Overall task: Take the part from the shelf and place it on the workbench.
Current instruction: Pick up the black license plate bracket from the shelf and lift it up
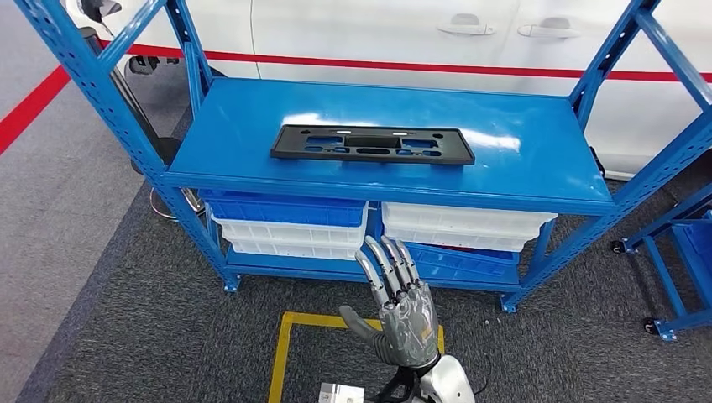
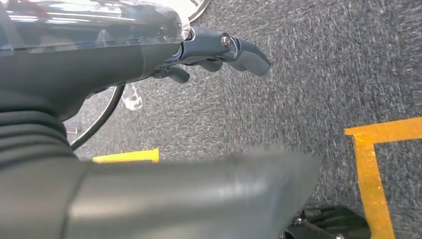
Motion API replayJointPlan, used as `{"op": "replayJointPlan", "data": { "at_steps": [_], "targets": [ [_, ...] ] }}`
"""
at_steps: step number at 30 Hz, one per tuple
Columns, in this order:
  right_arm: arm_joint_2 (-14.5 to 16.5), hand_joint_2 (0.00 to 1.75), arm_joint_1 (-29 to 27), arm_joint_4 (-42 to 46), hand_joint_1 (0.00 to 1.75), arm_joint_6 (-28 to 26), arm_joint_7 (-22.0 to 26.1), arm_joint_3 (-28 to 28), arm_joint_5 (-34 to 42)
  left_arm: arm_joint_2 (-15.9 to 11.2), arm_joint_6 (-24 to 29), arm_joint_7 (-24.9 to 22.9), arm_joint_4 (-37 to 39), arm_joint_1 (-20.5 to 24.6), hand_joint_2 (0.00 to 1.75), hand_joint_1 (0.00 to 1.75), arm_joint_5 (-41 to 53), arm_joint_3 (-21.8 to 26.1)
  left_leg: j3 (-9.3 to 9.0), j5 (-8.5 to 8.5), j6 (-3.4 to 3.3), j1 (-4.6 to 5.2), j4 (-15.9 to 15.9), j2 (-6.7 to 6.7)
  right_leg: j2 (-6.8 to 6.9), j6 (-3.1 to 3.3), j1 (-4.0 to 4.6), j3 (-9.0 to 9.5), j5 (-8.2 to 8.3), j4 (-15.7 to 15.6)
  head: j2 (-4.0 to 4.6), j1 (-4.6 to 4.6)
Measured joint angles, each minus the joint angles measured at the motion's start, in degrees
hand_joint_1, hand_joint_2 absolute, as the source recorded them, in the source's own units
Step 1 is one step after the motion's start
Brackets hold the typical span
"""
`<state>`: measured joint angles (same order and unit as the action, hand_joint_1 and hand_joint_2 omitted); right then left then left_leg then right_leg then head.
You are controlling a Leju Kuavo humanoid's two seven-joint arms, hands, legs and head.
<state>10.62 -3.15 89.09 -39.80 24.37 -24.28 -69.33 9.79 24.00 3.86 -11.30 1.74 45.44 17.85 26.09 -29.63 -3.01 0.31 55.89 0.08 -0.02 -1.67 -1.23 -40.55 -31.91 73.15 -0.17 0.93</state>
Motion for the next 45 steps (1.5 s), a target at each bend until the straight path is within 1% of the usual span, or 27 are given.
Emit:
{"op": "replayJointPlan", "data": {
  "at_steps": [1, 3, 4, 7, 10, 11, 14, 15, 16, 18, 19, 21, 23, 25, 26, 28, 29, 30, 31, 33, 35, 36, 37, 39, 41, 44, 45],
  "targets": [
    [0.00, 1.75, -0.04, -0.05, 0.00, 0.00, 0.15, 0.05, 0.27, 0.00, -0.01, -0.12, 0.00, -0.01, 0.00, 0.00, 0.00, 0.05, -0.34, -0.30, 0.09, 0.03, 0.07, 0.08, 0.00, 0.12, 0.00, 0.20, 1.93, -1.43, 0.00, 0.00],
    [-0.02, 1.75, -0.05, -0.17, 0.00, 0.00, 0.39, 0.09, 0.74, 0.02, -0.01, -0.29, 0.01, -0.04, 0.00, 0.00, -0.01, 0.22, -1.10, -1.15, 0.42, 0.07, 0.23, 0.22, -0.01, 0.65, 0.17, 2.66, 6.48, -7.89, 0.01, -0.02],
    [-0.02, 1.75, -0.06, -0.21, 0.00, 0.00, 0.46, 0.09, 0.90, 0.03, -0.02, -0.36, 0.02, -0.01, 0.00, 0.00, -0.02, 0.32, -1.29, -1.62, 0.70, 0.15, 0.43, 0.24, -0.01, 0.94, 0.33, 3.94, 7.69, -10.82, 0.01, -0.10],
    [-0.02, 1.75, -0.09, -0.29, 0.00, 0.00, 0.58, 0.10, 1.11, 0.07, -0.04, -0.52, 0.02, 0.21, 0.00, 0.00, -0.03, 0.60, -1.08, -2.38, 1.62, 0.14, 0.65, 0.16, -0.06, 1.60, 0.73, 5.21, 6.92, -13.84, 0.00, -0.36],
    [0.09, 1.75, -0.08, -0.28, 0.00, -0.01, 0.60, 0.10, 1.15, 0.00, -0.03, -0.60, 0.02, 0.51, 0.00, 0.00, 0.02, 0.79, -0.78, -3.65, 2.68, -0.08, 2.15, 0.08, -0.02, 2.22, 0.33, 6.15, 6.39, -14.90, 0.00, -0.50],
    [0.13, 1.75, -0.08, -0.29, 0.00, -0.01, 0.62, 0.10, 1.22, -0.02, -0.03, -0.67, 0.02, 0.55, 0.00, 0.00, 0.08, 0.83, 0.55, -4.76, 3.13, -0.26, 4.81, 0.08, 0.09, 2.41, 0.16, 6.58, 6.24, -15.20, 0.00, -0.61],
    [0.13, 1.75, -0.05, -0.51, 0.00, 0.00, 0.68, 0.10, 1.67, -0.02, -0.03, -0.94, 0.02, 0.39, 0.00, 0.00, 0.22, 0.88, 7.66, -7.53, 4.31, -1.05, 15.75, 0.07, 0.24, 2.62, -0.02, 7.42, 5.50, -15.34, 0.00, -0.80],
    [0.13, 1.75, -0.05, -0.61, 0.00, 0.00, 0.70, 0.10, 1.81, -0.02, -0.03, -0.99, 0.02, 0.27, 0.00, 0.00, 0.22, 0.90, 9.20, -6.87, 4.62, -1.33, 17.16, 0.07, 0.18, 2.48, -0.16, 7.77, 5.21, -15.30, 0.00, -0.81],
    [0.13, 1.75, -0.05, -0.70, 0.00, 0.00, 0.71, 0.10, 1.90, -0.02, -0.03, -1.03, 0.02, 0.17, 0.00, 0.00, 0.22, 0.91, 9.77, -5.07, 4.91, -1.60, 16.46, 0.06, 0.09, 2.25, -0.36, 8.21, 4.87, -15.24, 0.00, -0.81],
    [0.13, 1.75, -0.04, -0.79, 0.00, 0.00, 0.74, 0.09, 2.02, -0.04, -0.04, -1.08, 0.02, 0.07, 0.00, 0.00, 0.23, 0.93, 8.36, 0.11, 5.47, -2.09, 10.31, 0.03, -0.05, 1.47, -0.87, 9.16, 4.03, -14.98, 0.01, -0.81],
    [0.13, 1.75, -0.01, -0.81, 0.00, 0.00, 0.74, 0.08, 2.05, -0.02, -0.06, -1.08, 0.03, 0.07, 0.00, 0.00, 0.24, 0.93, 7.39, 1.77, 5.57, -2.09, 7.15, 0.03, -0.08, 0.97, -0.93, 9.45, 3.61, -14.74, 0.00, -0.99],
    [0.13, 1.75, 0.01, -0.84, 0.00, -0.01, 0.73, 0.07, 2.09, 0.01, -0.13, -1.09, 0.05, 0.18, 0.00, 0.00, 0.27, 0.94, 6.53, 2.29, 4.78, -1.86, 4.47, 0.09, -0.09, 0.02, -0.78, 9.52, 3.22, -14.54, 0.00, -1.19],
    [0.11, 1.75, 0.03, -0.85, 0.00, -0.02, 0.67, 0.07, 2.13, -0.04, -0.19, -1.11, 0.07, 0.28, 0.00, 0.00, 0.31, 0.95, 6.64, 2.00, 3.37, -1.64, 4.29, 0.18, -0.05, -0.66, -0.76, 9.50, 3.28, -14.78, 0.00, -1.11],
    [0.09, 1.75, 0.04, -0.86, 0.00, -0.02, 0.50, 0.06, 2.14, -0.10, -0.23, -1.18, 0.07, 0.23, 0.00, 0.00, 0.37, 0.96, 6.45, 2.04, 2.35, -1.58, 3.95, 0.22, 0.02, -0.98, -0.93, 9.18, 2.48, -13.77, 0.00, -0.83],
    [0.08, 1.75, 0.04, -0.86, 0.00, -0.02, 0.37, 0.06, 2.14, -0.10, -0.26, -1.22, 0.07, 0.21, 0.00, 0.00, 0.41, 0.97, 6.30, 2.06, 1.91, -1.53, 3.77, 0.20, 0.04, -0.99, -0.89, 8.17, 1.36, -11.72, 0.00, -0.73],
    [0.01, 1.75, 0.03, -0.93, 0.00, -0.02, -0.02, 0.04, 2.18, -0.09, -0.39, -1.30, 0.07, 0.20, 0.00, 0.00, 0.55, 0.97, 6.11, 1.89, 1.29, -1.17, 3.69, 0.17, 0.06, -0.72, -0.52, 4.16, -1.65, -4.49, 0.00, -0.54],
    [-0.04, 1.75, 0.02, -1.00, 0.00, -0.02, -0.27, 0.01, 2.21, -0.09, -0.51, -1.35, 0.07, 0.21, 0.00, 0.00, 0.64, 0.97, 6.01, 1.75, 1.02, -0.89, 3.70, 0.19, 0.05, -0.51, -0.25, 1.96, -2.60, -0.95, 0.00, -0.48],
    [-0.10, 1.75, 0.00, -1.08, 0.00, -0.02, -0.50, -0.03, 2.25, -0.09, -0.66, -1.41, 0.07, 0.20, 0.00, 0.00, 0.72, 0.97, 5.81, 1.58, 0.75, -0.54, 3.70, 0.23, 0.04, -0.18, 0.05, 0.40, -2.55, 1.12, 0.00, -0.44],
    [-0.14, 1.75, -0.01, -1.16, 0.00, -0.02, -0.67, -0.07, 2.29, -0.09, -0.79, -1.49, 0.07, 0.19, 0.00, 0.00, 0.78, 0.97, 5.53, 1.38, 0.48, -0.15, 3.70, 0.30, 0.03, 0.32, 0.40, -0.16, -1.37, 1.12, 0.00, -0.42],
    [-0.20, 1.75, -0.01, -1.23, 0.00, -0.02, -0.88, -0.17, 2.33, -0.03, -0.98, -1.60, 0.07, 0.18, 0.00, 0.00, 0.82, 0.98, 4.79, 0.90, 0.05, 0.56, 3.64, 0.46, -0.03, 2.11, 1.44, 1.60, 3.21, -4.59, 0.00, -0.41],
    [-0.28, 1.75, 0.02, -1.23, 0.00, -0.02, -1.18, -0.35, 2.33, 0.18, -1.12, -1.70, 0.10, 0.18, 0.00, 0.00, 0.85, 0.99, 4.36, 0.43, 0.05, 0.92, 3.55, 0.52, 0.01, 4.26, 2.42, 4.16, 5.96, -10.81, 0.01, -0.82],
    [-0.34, 1.75, 0.02, -1.22, 0.00, -0.02, -1.36, -0.47, 2.32, 0.28, -1.19, -1.74, 0.11, 0.23, 0.00, 0.00, 0.85, 0.99, 4.30, 0.30, 0.21, 0.83, 3.46, 0.51, 0.01, 4.99, 2.81, 4.86, 6.24, -12.51, 0.01, -0.96],
    [-0.39, 1.75, 0.02, -1.21, 0.00, -0.02, -1.53, -0.57, 2.32, 0.33, -1.26, -1.78, 0.13, 0.29, 0.00, 0.00, 0.85, 1.00, 4.23, 0.23, 0.48, 0.74, 3.28, 0.46, 0.00, 5.30, 2.97, 5.19, 5.98, -13.10, 0.01, -1.06],
    [-0.43, 1.75, 0.01, -1.17, 0.00, -0.02, -1.67, -0.75, 2.31, 0.32, -1.30, -1.79, 0.12, 0.43, 0.00, 0.00, 0.84, 1.00, 3.72, 0.10, 0.96, 0.65, 2.75, 0.38, -0.04, 5.25, 2.76, 6.14, 6.24, -14.79, 0.00, -0.88],
    [-0.44, 1.75, 0.03, -1.16, 0.00, -0.02, -1.73, -0.90, 2.30, 0.28, -1.26, -1.80, 0.10, 0.43, 0.00, 0.00, 0.84, 1.01, 4.12, -1.12, 1.65, 0.67, 4.54, 0.32, 0.12, 4.88, 1.99, 7.80, 6.63, -16.86, 0.00, -1.02],
    [-0.48, 1.75, 0.06, -1.19, 0.00, -0.02, -1.80, -1.02, 2.29, 0.19, -1.23, -1.80, 0.09, 0.36, 0.00, 0.00, 0.84, 1.03, 9.37, -4.87, 3.23, -0.31, 14.01, 0.29, 0.38, 3.98, 1.08, 9.11, 6.28, -17.78, 0.00, -1.19],
    [-0.50, 1.75, 0.05, -1.22, 0.00, -0.02, -1.81, -1.03, 2.29, 0.13, -1.23, -1.80, 0.09, 0.31, 0.00, 0.00, 0.84, 1.05, 10.96, -5.10, 3.78, -0.77, 16.23, 0.27, 0.38, 3.57, 0.78, 9.33, 5.98, -17.70, 0.00, -1.20]
  ]
}}
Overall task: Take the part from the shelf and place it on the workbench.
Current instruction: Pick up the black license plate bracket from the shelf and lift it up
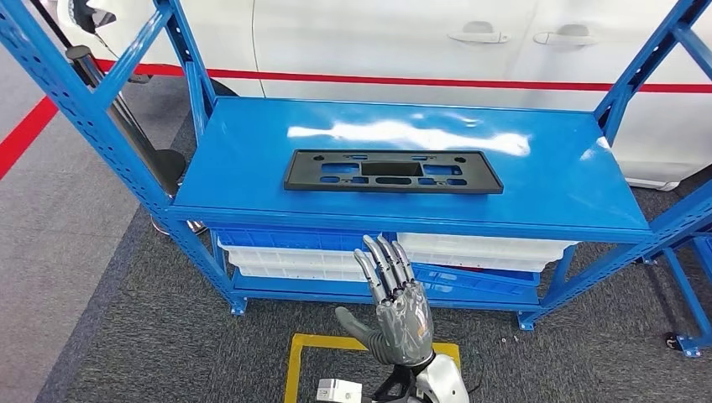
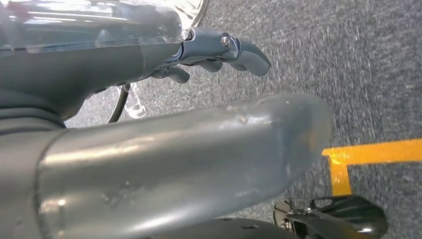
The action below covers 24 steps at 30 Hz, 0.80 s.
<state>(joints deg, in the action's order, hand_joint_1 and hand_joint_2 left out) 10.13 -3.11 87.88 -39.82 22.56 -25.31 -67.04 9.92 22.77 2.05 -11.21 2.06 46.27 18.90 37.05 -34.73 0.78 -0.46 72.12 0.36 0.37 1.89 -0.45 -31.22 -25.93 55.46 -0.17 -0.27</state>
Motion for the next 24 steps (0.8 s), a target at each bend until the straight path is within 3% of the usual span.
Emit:
{"op": "replayJointPlan", "data": {
  "at_steps": [1, 2, 4, 5, 7, 8, 10, 11, 13, 15, 16, 17, 18, 20, 21, 22, 24],
  "targets": [
    [-0.02, 1.75, -0.01, -0.03, 0.00, 0.00, 0.00, -0.02, 0.00, -0.07, 0.00, -0.01, 0.00, -0.06, 0.00, 0.00, 0.00, 0.02, 0.68, 0.92, 0.55, -0.47, 0.30, -0.02, -0.05, -0.44, -0.35, 0.26, -0.35, 0.16, 0.00, 0.01],
    [-0.04, 1.75, -0.01, -0.06, 0.00, 0.00, 0.00, -0.05, 0.00, -0.14, 0.00, -0.01, 0.00, -0.11, 0.00, 0.00, 0.00, 0.03, 0.30, 2.92, 1.11, -0.94, -1.52, -0.05, -0.13, -0.94, -0.78, 0.57, -0.82, 0.40, 0.00, 0.01],
    [-0.07, 1.75, 0.00, -0.10, 0.00, 0.00, -0.01, -0.13, 0.01, -0.16, -0.05, -0.01, 0.02, -0.17, 0.00, 0.00, 0.00, 0.03, -2.14, 6.90, 2.26, -1.61, -8.14, -0.13, -0.28, -2.24, -1.43, 1.06, -2.08, 1.25, 0.00, -0.16],
    [-0.08, 1.75, 0.02, -0.11, 0.00, 0.00, -0.02, -0.17, 0.02, -0.13, -0.15, 0.03, 0.03, -0.14, 0.00, 0.00, 0.00, 0.03, -3.24, 7.60, 2.20, -1.70, -10.66, -0.13, -0.34, -2.90, -1.49, 1.13, -2.81, 1.70, 0.00, -0.44],
    [-0.16, 1.75, 0.04, -0.12, 0.00, 0.00, -0.10, -0.24, 0.04, -0.11, -0.41, 0.19, 0.05, -0.05, 0.00, 0.00, 0.02, 0.03, -3.94, 6.71, 0.89, -1.51, -12.00, -0.05, -0.40, -3.91, -1.31, 1.28, -3.56, 2.15, 0.00, -0.48],
    [-0.19, 1.75, 0.05, -0.12, 0.00, 0.00, -0.14, -0.27, 0.04, -0.16, -0.52, 0.27, 0.04, -0.01, 0.00, 0.00, 0.04, 0.03, -4.18, 6.42, -0.16, -1.47, -12.14, 0.00, -0.41, -4.24, -1.34, 1.50, -3.67, 2.27, 0.00, -0.36],
    [-0.25, 1.75, 0.10, -0.12, 0.00, -0.01, -0.22, -0.34, 0.04, -0.22, -0.67, 0.32, 0.04, -0.12, 0.00, 0.00, 0.10, 0.04, -5.05, 5.95, -1.39, -1.31, -12.27, 0.11, -0.37, -4.66, -1.61, 1.61, -3.75, 3.40, 0.00, 0.04],
    [-0.27, 1.75, 0.14, -0.12, 0.00, -0.01, -0.25, -0.39, 0.04, -0.23, -0.74, 0.28, 0.04, -0.17, 0.00, 0.00, 0.13, 0.05, -5.74, 5.71, -1.81, -1.21, -12.38, 0.15, -0.31, -4.70, -1.69, 0.81, -4.27, 5.15, 0.00, 0.16],
    [-0.37, 1.75, 0.16, -0.14, 0.00, -0.02, -0.30, -0.54, 0.04, -0.24, -0.83, 0.14, 0.04, -0.20, 0.00, 0.00, 0.17, 0.05, -6.86, 4.98, -2.38, -0.91, -12.58, 0.14, -0.25, -4.60, -1.48, -3.50, -6.11, 11.73, 0.00, 0.50],
    [-0.50, 1.75, 0.11, -0.23, 0.00, -0.02, -0.34, -0.68, 0.05, -0.24, -0.86, -0.13, 0.04, -0.21, 0.00, 0.00, 0.18, 0.05, -8.00, 3.98, -2.76, -0.43, -12.70, 0.22, -0.25, -4.19, -0.96, -8.99, -7.65, 17.98, 0.01, 0.70],
    [-0.57, 1.75, 0.08, -0.30, 0.00, -0.02, -0.36, -0.75, 0.08, -0.25, -0.90, -0.30, 0.04, -0.27, 0.00, 0.00, 0.19, 0.05, -8.76, 3.40, -2.93, -0.14, -12.77, 0.30, -0.27, -3.77, -0.61, -10.72, -7.45, 18.87, 0.01, 0.75],
    [-0.62, 1.75, 0.05, -0.36, 0.00, -0.02, -0.36, -0.81, 0.13, -0.25, -0.95, -0.46, 0.04, -0.33, 0.00, 0.00, 0.23, 0.06, -9.71, 2.77, -3.09, 0.20, -12.89, 0.39, -0.29, -3.10, -0.18, -11.48, -6.26, 17.85, 0.01, 0.78],
    [-0.67, 1.75, 0.02, -0.40, 0.00, -0.02, -0.38, -0.89, 0.21, -0.26, -1.03, -0.62, 0.04, -0.40, 0.00, 0.00, 0.31, 0.07, -10.80, 2.09, -3.23, 0.55, -13.13, 0.46, -0.35, -2.10, 0.40, -11.32, -3.92, 15.03, 0.01, 0.81],
    [-0.88, 1.75, -0.05, -0.52, 0.00, -0.02, -0.54, -1.11, 0.48, -0.05, -1.30, -0.97, 0.16, -0.62, 0.00, 0.00, 0.48, 0.08, -13.04, 0.83, -3.39, 1.02, -14.12, 0.66, -0.72, 0.52, 1.94, -10.16, 2.28, 8.41, 0.01, 0.53],
    [-1.02, 1.75, -0.17, -0.60, 0.00, -0.02, -0.66, -1.28, 0.64, 0.07, -1.45, -1.13, 0.25, -0.58, 0.00, 0.00, 0.55, 0.09, -14.05, 0.30, -3.29, 1.11, -14.87, 0.75, -0.95, 1.64, 2.58, -9.35, 4.06, 5.98, 0.01, 0.36],
    [-1.16, 1.75, -0.27, -0.68, 0.00, -0.03, -0.78, -1.45, 0.82, 0.19, -1.60, -1.26, 0.34, -0.53, 0.00, 0.00, 0.59, 0.09, -15.19, 0.16, -3.14, 1.12, -15.55, 0.83, -1.13, 2.32, 2.95, -8.66, 4.72, 4.67, 0.01, 0.27],
    [-1.32, 1.75, -0.33, -0.75, 0.00, -0.03, -0.99, -1.88, 1.10, 0.20, -1.80, -1.37, 0.39, -0.23, 0.00, 0.00, 0.68, 0.10, -16.66, 0.94, -2.57, 1.19, -15.84, 0.69, -1.20, 2.71, 2.83, -6.40, 3.44, 2.92, 0.00, 0.46]
  ]
}}
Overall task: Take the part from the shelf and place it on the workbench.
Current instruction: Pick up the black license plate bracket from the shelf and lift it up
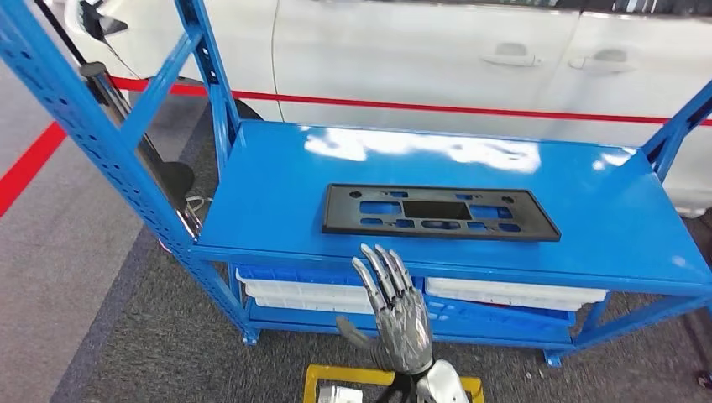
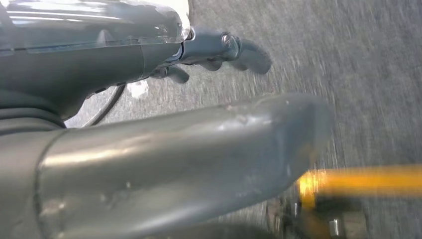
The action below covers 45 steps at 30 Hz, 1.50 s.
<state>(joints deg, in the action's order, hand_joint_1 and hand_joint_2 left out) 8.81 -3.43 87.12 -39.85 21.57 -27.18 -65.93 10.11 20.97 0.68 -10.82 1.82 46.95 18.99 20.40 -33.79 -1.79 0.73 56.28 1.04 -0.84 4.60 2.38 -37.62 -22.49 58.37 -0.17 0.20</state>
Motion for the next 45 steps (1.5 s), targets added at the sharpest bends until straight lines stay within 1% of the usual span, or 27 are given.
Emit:
{"op": "replayJointPlan", "data": {
  "at_steps": [1, 3, 4, 6, 7, 8, 9, 11, 13, 14, 16, 18, 21, 22, 23, 26, 28, 31, 33, 36, 37, 38, 39, 41, 42, 44, 45],
  "targets": [
    [-0.07, 1.75, 0.07, -0.01, 0.00, -0.01, -0.14, -0.23, 0.13, -0.05, -0.05, -0.02, 0.00, 0.04, 0.00, 0.00, 0.03, 0.00, -0.13, 0.80, 0.29, 0.02, 1.21, -0.18, 0.04, -0.15, -0.27, 1.38, -0.34, -0.97, 0.00, 0.12],
    [-0.22, 1.75, 0.23, -0.04, 0.00, 0.00, -0.43, -0.75, 0.32, -0.16, -0.06, -0.05, 0.00, 0.19, 0.00, 0.00, 0.07, 0.00, 2.55, 1.58, 1.04, -0.10, 6.67, -0.45, 0.14, -0.44, -0.90, 4.30, -1.23, -2.71, 0.00, -0.13],
    [-0.33, 1.75, 0.29, -0.09, 0.00, -0.01, -0.54, -0.99, 0.39, -0.20, -0.05, -0.05, 0.00, 0.20, 0.00, 0.00, 0.08, 0.01, 4.84, 0.90, 1.40, -0.34, 10.17, -0.52, 0.26, -0.67, -1.09, 5.52, -1.91, -3.23, 0.00, -0.25],
    [-0.50, 1.75, 0.44, -0.20, 0.00, 0.00, -0.75, -1.44, 0.51, -0.27, -0.06, -0.05, 0.00, 0.16, 0.00, 0.00, 0.08, 0.05, 9.93, -2.75, 2.27, -0.93, 14.88, -0.55, 0.37, -1.13, -1.55, 7.78, -3.62, -3.64, 0.00, -0.38],
    [-0.57, 1.75, 0.50, -0.25, 0.00, 0.00, -0.85, -1.62, 0.56, -0.34, -0.06, -0.05, 0.00, 0.05, 0.00, 0.00, 0.06, 0.09, 11.83, -4.46, 2.74, -1.25, 15.30, -0.57, 0.33, -1.47, -1.83, 8.97, -4.57, -3.68, 0.00, -0.39],
    [-0.63, 1.75, 0.56, -0.31, 0.00, 0.01, -0.94, -1.78, 0.59, -0.44, -0.06, -0.05, 0.00, -0.10, 0.00, 0.00, 0.04, 0.14, 13.14, -5.08, 3.20, -1.56, 14.42, -0.59, 0.23, -1.84, -2.13, 10.20, -5.56, -3.68, 0.00, -0.39],
    [-0.70, 1.75, 0.61, -0.38, 0.00, 0.01, -1.01, -1.93, 0.60, -0.54, -0.07, -0.04, 0.00, -0.30, 0.00, 0.00, 0.02, 0.19, 13.86, -3.91, 3.66, -1.87, 12.30, -0.62, 0.14, -2.23, -2.44, 11.50, -6.57, -3.64, 0.00, -0.41],
    [-0.85, 1.75, 0.68, -0.52, 0.00, 0.01, -1.14, -2.22, 0.60, -0.62, -0.14, 0.01, 0.03, -0.73, 0.00, 0.00, 0.03, 0.24, 14.34, 2.81, 4.22, -2.41, 6.73, -1.06, 0.07, -3.06, -2.86, 13.83, -8.67, -3.28, 0.00, -0.46],
    [-1.06, 1.75, 0.76, -0.54, 0.00, 0.01, -1.42, -2.55, 0.62, -0.60, -0.19, 0.09, 0.06, -0.61, 0.00, 0.00, 0.26, 0.26, 13.97, 7.14, 3.59, -2.41, 4.13, -1.79, 0.11, -4.03, -3.00, 15.68, -10.94, -2.90, 0.00, -0.41],
    [-1.15, 1.75, 0.83, -0.40, 0.00, -0.01, -1.54, -2.74, 0.62, -0.61, -0.18, 0.10, 0.05, -0.34, 0.00, 0.00, 0.37, 0.27, 13.60, 7.48, 2.88, -2.26, 4.12, -1.97, 0.16, -4.61, -3.04, 16.22, -11.32, -2.18, 0.00, -0.40],
    [-1.20, 1.75, 1.16, 0.12, 0.00, -0.04, -1.73, -3.14, 0.61, -0.67, -0.08, 0.02, -0.03, 0.50, 0.00, 0.00, 0.53, 0.28, 12.37, 7.28, 1.55, -2.11, 4.16, -1.66, 0.34, -5.47, -3.27, 16.32, -11.06, 0.07, 0.00, -0.34],
    [-1.30, 1.75, 1.41, 0.47, 0.00, -0.06, -2.10, -3.48, 0.55, -0.69, -0.02, -0.11, -0.07, 1.15, 0.00, 0.00, 0.91, 0.28, 11.54, 7.17, 0.71, -2.19, 3.78, -1.46, 0.45, -5.97, -3.49, 14.32, -11.68, 4.32, 0.00, -0.14],
    [-1.77, 1.75, 0.98, 0.50, 0.00, -0.06, -2.55, -3.63, 0.45, -0.69, 0.04, -0.06, -0.09, 1.12, 0.00, 0.00, 1.56, 0.28, 11.06, 6.51, 0.28, -2.23, 3.34, -1.37, 0.51, -6.46, -3.69, 8.00, -16.46, 12.01, 0.01, 0.10],
    [-1.96, 1.75, 0.67, 0.51, 0.00, -0.06, -2.57, -3.62, 0.45, -0.69, 0.05, 0.00, -0.08, 0.91, 0.00, 0.00, 1.68, 0.27, 10.87, 6.21, 0.34, -2.26, 3.29, -1.35, 0.52, -6.54, -3.73, 6.16, -17.10, 13.20, 0.01, 0.10],
    [-2.13, 1.75, 0.37, 0.53, 0.00, -0.06, -2.56, -3.62, 0.46, -0.68, 0.07, 0.06, -0.08, 0.65, 0.00, 0.00, 1.76, 0.27, 10.61, 5.85, 0.48, -2.31, 3.29, -1.34, 0.53, -6.61, -3.77, 4.99, -16.35, 12.87, 0.01, 0.10],
    [-2.56, 1.75, -0.26, 0.82, 0.00, -0.08, -2.56, -3.64, 0.55, -0.60, 0.05, 0.10, -0.05, -0.04, 0.00, 0.00, 1.91, 0.26, 9.31, 4.71, 1.13, -2.58, 3.20, -1.31, 0.66, -6.68, -3.76, 4.89, -8.13, 4.67, 0.00, 0.12],
    [-2.80, 1.75, -0.60, 0.98, 0.00, -0.10, -2.72, -3.71, 0.43, -0.55, 0.03, 0.16, -0.03, -0.16, 0.00, 0.00, 2.08, 0.26, 8.97, 4.32, 1.73, -2.58, 2.96, -1.21, 0.92, -6.07, -3.33, 4.69, -5.63, 1.24, 0.00, 0.41],
    [-2.99, 1.75, -0.94, 1.50, 0.00, -0.12, -3.62, -3.75, -0.92, -0.56, -0.07, 0.46, -0.02, -0.17, 0.00, 0.00, 2.56, 0.24, 8.59, 4.11, 2.66, -2.46, 3.04, -1.21, 0.84, -4.70, -3.11, 4.67, -5.26, 0.71, 0.00, 0.41],
    [-3.02, 1.75, -0.87, 1.97, 0.00, -0.10, -4.94, -3.91, -1.76, -0.58, -0.08, 0.66, -0.02, -0.12, 0.00, 0.00, 2.89, 0.22, 9.30, 3.00, 2.92, -2.53, 5.28, -1.25, 0.76, -3.96, -3.19, 5.59, -5.47, 0.21, 0.00, 0.13],
    [-3.45, 1.75, -0.21, 2.20, 0.00, 0.84, -7.24, -4.92, -0.66, -0.59, -0.09, 0.78, -0.02, -0.09, 0.00, 0.00, 3.40, 0.20, 14.88, -0.86, 2.84, -2.34, 15.10, -1.24, 0.81, -3.01, -2.78, 6.46, -5.96, -0.10, 0.00, -0.15],
    [-3.78, 1.75, 0.07, 2.21, 0.00, 1.51, -7.76, -5.55, 0.32, -0.60, -0.13, 0.79, -0.02, -0.15, 0.00, 0.00, 3.55, 0.20, 16.91, -1.45, 2.74, -2.25, 17.88, -1.25, 0.75, -2.75, -2.55, 6.66, -6.16, -0.09, 0.00, -0.13],
    [-4.14, 1.75, 0.39, 2.21, 0.00, 2.24, -8.05, -6.20, 1.33, -0.61, -0.18, 0.80, -0.02, -0.24, 0.00, 0.00, 3.66, 0.20, 18.23, -0.96, 2.58, -2.16, 18.96, -1.25, 0.66, -2.56, -2.31, 6.95, -6.40, -0.08, 0.00, -0.13],
    [-4.56, 1.75, 0.78, 2.21, 0.00, 3.26, -8.14, -6.94, 2.49, -0.66, -0.28, 0.82, -0.02, -0.33, 0.00, 0.00, 3.81, 0.19, 18.56, 0.73, 2.33, -2.04, 17.93, -1.25, 0.53, -2.44, -2.08, 7.35, -6.69, -0.08, 0.00, -0.12],
    [-5.70, 1.75, 1.77, 2.31, 0.00, 6.17, -7.86, -8.62, 4.94, -0.87, -0.67, 0.89, -0.02, -0.44, 0.00, 0.00, 4.29, 0.16, 17.02, 5.96, 1.40, -1.58, 11.65, -1.25, 0.34, -2.46, -1.76, 8.33, -7.42, -0.09, 0.00, -0.11],
    [-6.46, 1.75, 2.35, 2.43, 0.00, 7.78, -7.52, -9.43, 6.00, -1.05, -0.93, 0.95, -0.02, -0.43, 0.00, 0.00, 4.56, 0.13, 16.20, 7.34, 0.92, -1.24, 8.53, -1.28, 0.32, -2.58, -1.67, 8.65, -7.75, -0.04, 0.00, -0.02],
    [-8.51, 1.75, 3.26, 2.99, 0.00, 10.46, -6.72, -10.85, 7.45, -1.30, -1.32, 1.09, -0.02, -0.37, 0.00, 0.00, 5.11, 0.03, 15.44, 8.00, 0.29, -0.68, 5.24, -1.24, 0.41, -3.09, -1.67, 8.61, -8.27, 0.11, 0.00, 0.12],
    [-9.56, 1.75, 3.58, 3.41, 0.00, 11.44, -6.43, -11.34, 7.90, -1.37, -1.39, 1.14, -0.02, -0.37, 0.00, 0.00, 5.34, -0.02, 15.34, 7.86, 0.28, -0.58, 4.54, -1.20, 0.48, -3.36, -1.65, 8.63, -8.41, 0.09, 0.00, 0.16]
  ]
}}
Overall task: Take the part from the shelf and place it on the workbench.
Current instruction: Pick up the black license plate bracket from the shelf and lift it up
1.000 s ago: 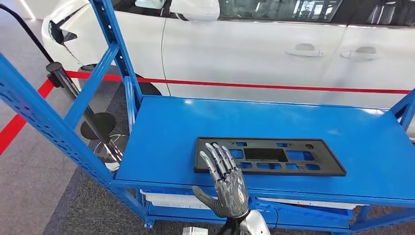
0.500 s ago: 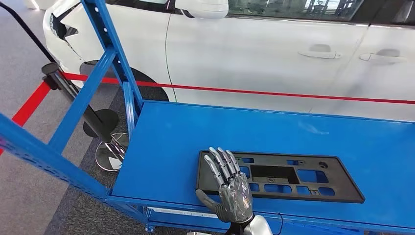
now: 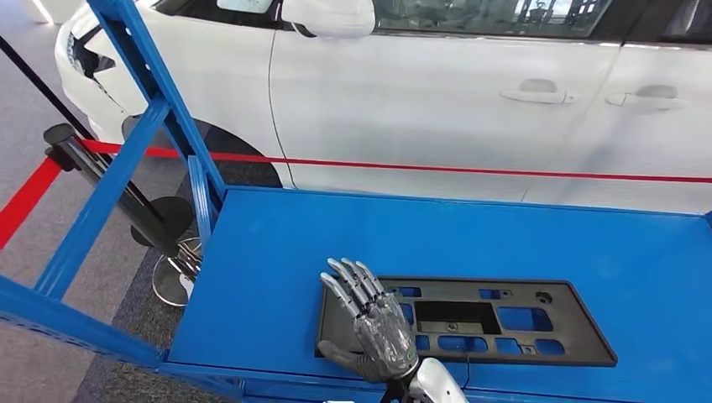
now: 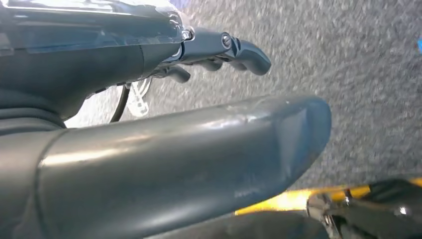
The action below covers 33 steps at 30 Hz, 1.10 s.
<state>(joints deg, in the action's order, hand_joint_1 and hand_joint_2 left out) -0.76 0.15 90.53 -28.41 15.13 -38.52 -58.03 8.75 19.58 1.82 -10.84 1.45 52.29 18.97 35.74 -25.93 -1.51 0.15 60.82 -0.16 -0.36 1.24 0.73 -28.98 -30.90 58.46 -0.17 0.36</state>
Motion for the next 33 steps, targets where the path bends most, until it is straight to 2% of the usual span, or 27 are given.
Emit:
{"op": "replayJointPlan", "data": {
  "at_steps": [4, 7, 10, 13, 16, 21, 33],
  "targets": [
    [-4.74, 1.75, 1.52, 1.55, 0.00, 4.07, 0.41, -1.37, 0.64, -0.32, -0.15, 0.08, 0.00, -0.13, 0.00, 0.00, 0.77, -0.09, -0.66, 0.99, 0.54, -0.16, -1.48, 0.13, 0.17, 0.43, 0.14, 0.49, 0.42, -0.92, 0.00, 0.18],
    [-7.69, 1.75, 2.15, 1.80, 0.00, 6.40, 0.26, -2.02, 0.96, -0.35, -0.21, 0.10, 0.00, 0.03, 0.00, 0.00, 1.27, -0.21, -0.79, 0.77, 0.28, -0.15, -1.57, 0.17, 0.24, 0.27, 0.14, 1.04, 0.19, -1.76, 0.00, 0.21],
    [-8.98, 1.75, 2.37, 1.81, 0.00, 6.65, 0.21, -2.46, 1.28, -0.36, -0.20, 0.16, 0.00, 0.12, 0.00, 0.00, 1.40, -0.28, -0.90, 0.60, 0.08, -0.14, -1.57, 0.15, 0.26, 0.17, 0.14, 1.21, 0.15, -2.03, 0.00, 0.21],
    [-9.29, 1.75, 2.27, 1.82, 0.00, 5.87, 0.21, -2.83, 1.62, -0.36, -0.50, 1.17, 0.00, 0.13, 0.00, 0.00, 1.52, -0.30, -0.97, 0.54, -0.02, -0.12, -1.56, 0.16, 0.28, -0.03, 0.12, 1.28, 0.15, -2.15, 0.00, 0.20],
    [-9.42, 1.75, 1.67, 2.05, 0.00, 4.66, 0.21, -2.89, 1.64, -0.35, -2.44, 4.30, 0.00, 0.13, 0.00, 0.00, -0.86, 0.07, -1.02, 0.53, -0.04, -0.12, -1.54, 0.16, 0.29, -0.25, 0.10, 1.32, 0.19, -2.17, 0.01, 0.19],
    [-9.50, 1.75, 0.20, 2.60, 0.00, 3.98, 0.21, -2.89, 1.64, -0.29, -5.65, 9.74, 0.00, 0.26, 0.00, 0.00, -7.08, 4.09, -1.16, 0.53, -0.04, -0.16, -1.54, 0.13, 0.29, -0.39, 0.03, 1.42, 0.18, -2.17, 0.00, 0.19],
    [-9.31, 1.75, -1.47, 2.38, 0.00, 2.40, 0.30, -2.76, 0.96, -0.03, -6.59, 13.16, 0.00, 0.50, 0.00, 0.00, -6.88, 6.34, -1.43, 0.54, -0.03, -0.26, -1.65, 0.13, 0.29, -0.43, 0.14, 1.61, 0.14, -2.16, 0.00, 0.17]
  ]
}}
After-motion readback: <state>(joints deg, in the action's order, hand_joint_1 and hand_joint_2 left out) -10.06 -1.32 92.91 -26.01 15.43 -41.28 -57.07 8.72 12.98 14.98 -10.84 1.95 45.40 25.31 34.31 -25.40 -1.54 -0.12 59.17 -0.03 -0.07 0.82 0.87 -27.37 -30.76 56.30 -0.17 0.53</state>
